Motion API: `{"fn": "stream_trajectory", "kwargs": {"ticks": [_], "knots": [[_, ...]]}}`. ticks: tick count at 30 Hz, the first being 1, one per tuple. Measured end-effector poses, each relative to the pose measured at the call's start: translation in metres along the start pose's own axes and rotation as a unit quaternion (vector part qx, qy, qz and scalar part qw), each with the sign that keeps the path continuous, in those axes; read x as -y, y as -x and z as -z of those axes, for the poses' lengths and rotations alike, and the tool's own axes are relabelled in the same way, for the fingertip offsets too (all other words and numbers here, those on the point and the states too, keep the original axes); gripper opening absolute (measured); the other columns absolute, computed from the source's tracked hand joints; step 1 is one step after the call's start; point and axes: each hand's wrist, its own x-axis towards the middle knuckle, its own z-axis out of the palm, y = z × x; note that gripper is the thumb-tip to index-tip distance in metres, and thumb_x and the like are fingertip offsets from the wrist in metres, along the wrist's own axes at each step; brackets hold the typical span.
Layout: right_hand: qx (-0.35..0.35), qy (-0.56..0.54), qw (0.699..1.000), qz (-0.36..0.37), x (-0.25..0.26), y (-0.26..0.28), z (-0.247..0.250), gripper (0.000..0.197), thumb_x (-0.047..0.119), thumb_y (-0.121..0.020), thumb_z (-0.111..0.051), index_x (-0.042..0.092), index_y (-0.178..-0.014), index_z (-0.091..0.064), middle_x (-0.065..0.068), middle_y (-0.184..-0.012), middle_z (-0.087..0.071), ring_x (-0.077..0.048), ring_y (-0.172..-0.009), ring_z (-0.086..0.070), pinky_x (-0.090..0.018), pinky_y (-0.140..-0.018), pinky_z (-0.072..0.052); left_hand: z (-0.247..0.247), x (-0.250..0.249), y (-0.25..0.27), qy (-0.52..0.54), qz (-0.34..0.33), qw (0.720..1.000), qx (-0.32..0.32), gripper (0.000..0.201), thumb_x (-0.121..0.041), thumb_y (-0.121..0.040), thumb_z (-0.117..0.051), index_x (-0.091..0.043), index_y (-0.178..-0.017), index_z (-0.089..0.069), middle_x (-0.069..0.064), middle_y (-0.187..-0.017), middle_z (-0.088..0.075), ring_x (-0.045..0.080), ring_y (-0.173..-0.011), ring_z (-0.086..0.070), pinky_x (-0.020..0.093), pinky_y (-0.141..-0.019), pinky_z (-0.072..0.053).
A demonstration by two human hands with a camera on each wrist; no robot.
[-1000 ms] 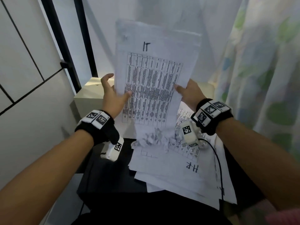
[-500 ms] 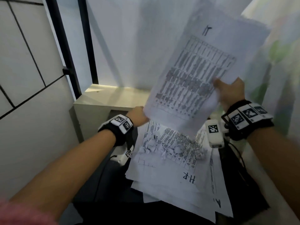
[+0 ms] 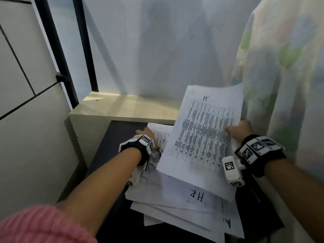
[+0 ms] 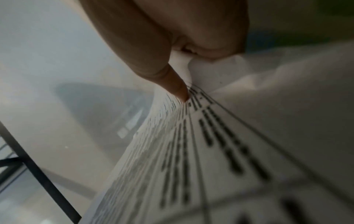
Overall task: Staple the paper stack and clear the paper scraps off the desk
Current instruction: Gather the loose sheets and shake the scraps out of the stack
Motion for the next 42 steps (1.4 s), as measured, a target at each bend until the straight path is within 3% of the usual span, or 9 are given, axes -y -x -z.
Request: {"fn": "stream_trajectory", "kwargs": {"ticks": [5,8,10,13,18,22,27,35,42], "knots": [[0.071,0.092,0.992,-0.048,-0.03,0.015,-0.027,0.036,-0.005,-0.087,-0.05,-0.011,-0.123,-0.052,-0.022,-0.127,-0.056,-0.038,-0.117,-0.053,-0.04,-0.099,-0.044,0.009,-0.001,0.008,-0.015,-0.059,0.998,0.025,0.042,-0.027,-0.088,-0.059,-0.004,-0.123,-0.055,0.013,-0.128,-0.057,0.03,-0.12,-0.056,0.034,-0.098,-0.048],[0.107,0.154,0.981,-0.057,-0.041,0.025,-0.039,0.032,0.007,-0.089,-0.055,-0.006,-0.118,-0.057,-0.024,-0.123,-0.06,-0.036,-0.113,-0.057,-0.039,-0.094,-0.048,0.008,0.0,0.008,0.051,-0.074,0.995,0.052,0.04,-0.024,-0.078,-0.061,-0.006,-0.114,-0.059,0.012,-0.108,-0.066,0.029,-0.101,-0.064,0.037,-0.091,-0.053],[0.115,0.195,0.971,-0.072,-0.042,0.027,-0.043,0.032,0.012,-0.088,-0.055,-0.006,-0.115,-0.059,-0.023,-0.121,-0.061,-0.035,-0.111,-0.058,-0.037,-0.092,-0.049,0.008,0.002,0.007,0.069,-0.071,0.993,0.058,0.024,-0.023,-0.079,-0.059,-0.003,-0.09,-0.055,0.008,-0.088,-0.062,0.026,-0.09,-0.062,0.038,-0.089,-0.053],[0.086,0.239,0.964,-0.076,-0.04,0.029,-0.049,0.035,0.021,-0.086,-0.055,0.001,-0.114,-0.057,-0.022,-0.134,-0.048,-0.038,-0.123,-0.046,-0.039,-0.101,-0.043,0.01,0.001,0.01,0.052,-0.041,0.997,0.04,0.019,-0.018,-0.076,-0.062,-0.016,-0.062,-0.049,0.012,-0.099,-0.061,0.034,-0.103,-0.061,0.036,-0.091,-0.052],[0.075,0.223,0.966,-0.105,-0.041,0.027,-0.057,0.043,0.023,-0.084,-0.056,0.001,-0.121,-0.053,-0.024,-0.138,-0.041,-0.036,-0.125,-0.042,-0.038,-0.104,-0.042,-0.003,0.002,-0.008,0.016,-0.001,0.999,0.033,0.054,-0.038,-0.068,-0.059,-0.016,-0.117,-0.053,0.012,-0.131,-0.049,0.035,-0.12,-0.047,0.045,-0.108,-0.035],[0.071,0.182,0.974,-0.113,-0.045,0.02,-0.052,0.045,0.021,-0.076,-0.064,0.0,-0.115,-0.058,-0.022,-0.128,-0.054,-0.036,-0.115,-0.052,-0.035,-0.09,-0.048,0.013,0.008,0.006,0.069,-0.039,0.996,0.04,0.022,-0.027,-0.082,-0.058,-0.015,-0.1,-0.06,0.011,-0.11,-0.065,0.032,-0.107,-0.056,0.035,-0.096,-0.042],[0.091,0.132,0.981,-0.111,-0.051,0.013,-0.047,0.032,0.014,-0.073,-0.069,-0.001,-0.101,-0.069,-0.017,-0.109,-0.068,-0.031,-0.1,-0.061,-0.024,-0.071,-0.043,0.015,0.008,0.003,0.22,-0.068,0.971,0.07,0.037,-0.015,-0.083,-0.066,0.003,-0.115,-0.061,0.021,-0.118,-0.065,0.024,-0.088,-0.055,0.028,-0.082,-0.044],[0.057,0.123,0.989,-0.061,-0.054,0.008,-0.058,0.025,0.01,-0.067,-0.072,-0.005,-0.088,-0.072,-0.023,-0.105,-0.068,-0.035,-0.106,-0.058,-0.037,-0.085,-0.053,0.021,0.007,0.008,0.271,-0.106,0.957,0.006,0.051,-0.003,-0.076,-0.071,0.002,-0.123,-0.053,0.022,-0.121,-0.061,0.036,-0.11,-0.059,0.031,-0.081,-0.048],[0.118,0.106,0.985,-0.066,-0.051,0.01,-0.06,0.032,0.006,-0.069,-0.075,-0.005,-0.098,-0.07,-0.021,-0.106,-0.07,-0.033,-0.1,-0.066,-0.04,-0.091,-0.055,0.009,0.021,-0.01,0.216,-0.143,0.966,0.002,0.069,-0.026,-0.062,-0.08,-0.008,-0.122,-0.05,0.014,-0.117,-0.063,0.033,-0.106,-0.061,0.041,-0.09,-0.052]]}}
